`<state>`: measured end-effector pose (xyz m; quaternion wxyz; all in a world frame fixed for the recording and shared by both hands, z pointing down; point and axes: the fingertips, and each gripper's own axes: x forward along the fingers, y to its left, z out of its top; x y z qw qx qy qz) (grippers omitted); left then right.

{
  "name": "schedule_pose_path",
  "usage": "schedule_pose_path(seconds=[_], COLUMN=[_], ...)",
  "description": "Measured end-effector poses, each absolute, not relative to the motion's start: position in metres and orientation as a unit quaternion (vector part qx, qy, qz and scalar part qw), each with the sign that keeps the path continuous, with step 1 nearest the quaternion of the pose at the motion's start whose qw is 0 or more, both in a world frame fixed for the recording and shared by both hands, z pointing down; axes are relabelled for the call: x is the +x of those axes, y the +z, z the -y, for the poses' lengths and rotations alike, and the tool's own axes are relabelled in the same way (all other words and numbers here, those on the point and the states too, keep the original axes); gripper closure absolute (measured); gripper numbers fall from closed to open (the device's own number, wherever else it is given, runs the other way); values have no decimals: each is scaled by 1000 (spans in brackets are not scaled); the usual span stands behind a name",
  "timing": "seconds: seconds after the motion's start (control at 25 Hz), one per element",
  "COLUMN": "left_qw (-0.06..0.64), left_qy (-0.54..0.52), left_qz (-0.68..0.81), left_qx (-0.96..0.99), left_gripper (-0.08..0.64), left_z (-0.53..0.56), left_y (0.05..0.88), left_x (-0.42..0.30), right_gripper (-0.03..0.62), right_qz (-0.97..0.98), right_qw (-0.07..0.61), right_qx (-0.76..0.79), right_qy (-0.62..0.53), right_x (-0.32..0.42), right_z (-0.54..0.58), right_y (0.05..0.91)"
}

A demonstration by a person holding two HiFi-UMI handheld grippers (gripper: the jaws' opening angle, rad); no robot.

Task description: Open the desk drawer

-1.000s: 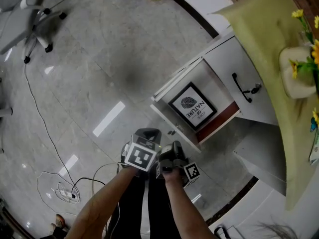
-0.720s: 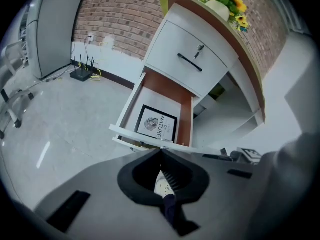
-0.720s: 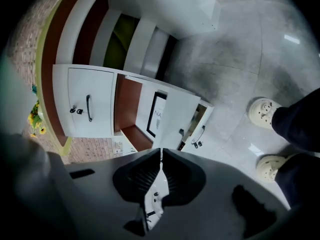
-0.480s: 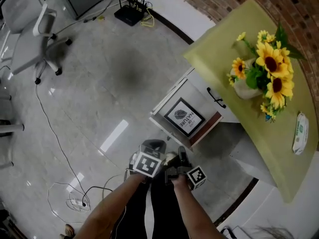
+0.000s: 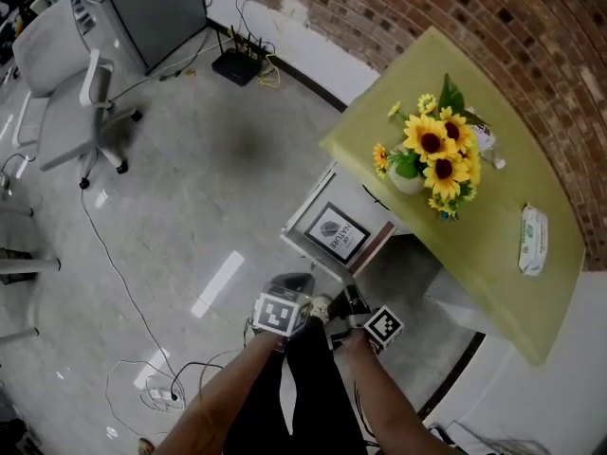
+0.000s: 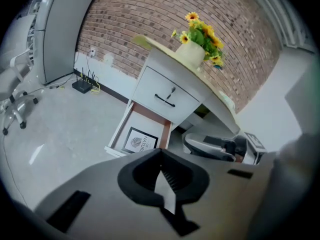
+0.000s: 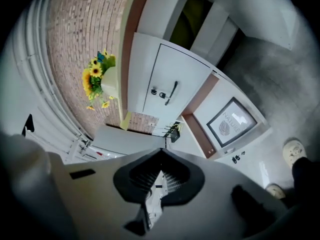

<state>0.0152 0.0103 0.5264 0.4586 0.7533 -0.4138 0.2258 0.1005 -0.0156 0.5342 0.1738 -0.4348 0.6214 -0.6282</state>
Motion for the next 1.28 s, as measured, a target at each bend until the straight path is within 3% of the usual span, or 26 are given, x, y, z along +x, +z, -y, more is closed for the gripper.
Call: schedule_pose_path(seconds=[0.44, 0.76, 1.28], left_qw=[432, 418, 369], left_qy=[176, 143, 166], left_qz=[448, 458, 450], left_qx=[763, 771, 796], left_gripper=[551, 551, 551], left_z=[-6, -30, -21], left_y=[426, 371, 342], left_x=[21, 33, 43], right_gripper=[580, 580, 580], right_qz=[-687, -747, -739], right_qw=[174, 101, 158], right_qx=[-371, -353, -412], right_qy=[-601, -554, -510], right_x=[88, 85, 141], right_z=[-6, -29, -11], right_y=[414, 352, 315])
